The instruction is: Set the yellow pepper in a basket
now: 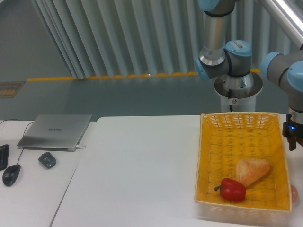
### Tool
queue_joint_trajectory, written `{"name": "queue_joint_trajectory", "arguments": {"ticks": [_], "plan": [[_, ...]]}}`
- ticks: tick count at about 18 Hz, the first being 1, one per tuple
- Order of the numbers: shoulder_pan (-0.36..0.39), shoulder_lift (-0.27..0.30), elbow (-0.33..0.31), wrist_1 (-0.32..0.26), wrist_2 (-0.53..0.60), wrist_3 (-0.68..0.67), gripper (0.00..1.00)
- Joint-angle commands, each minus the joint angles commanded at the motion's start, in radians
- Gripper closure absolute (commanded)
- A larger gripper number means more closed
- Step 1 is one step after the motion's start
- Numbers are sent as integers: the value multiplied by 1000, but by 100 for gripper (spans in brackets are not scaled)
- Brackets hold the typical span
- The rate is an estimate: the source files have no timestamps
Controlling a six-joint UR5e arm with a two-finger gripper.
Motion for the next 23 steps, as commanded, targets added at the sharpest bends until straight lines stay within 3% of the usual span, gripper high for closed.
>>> {"name": "queue_joint_trajectory", "arguments": {"ticks": [4, 9, 11, 14, 19, 23], "plan": [[15, 6, -26, 43, 6, -12, 0], [90, 15, -14, 44, 0, -12, 0], [110, 5, -9, 48, -2, -11, 0], [126, -26, 14, 112, -43, -5, 0], [146, -78, 61, 117, -41, -3, 0], [143, -115, 69, 152, -34, -5, 0]]}}
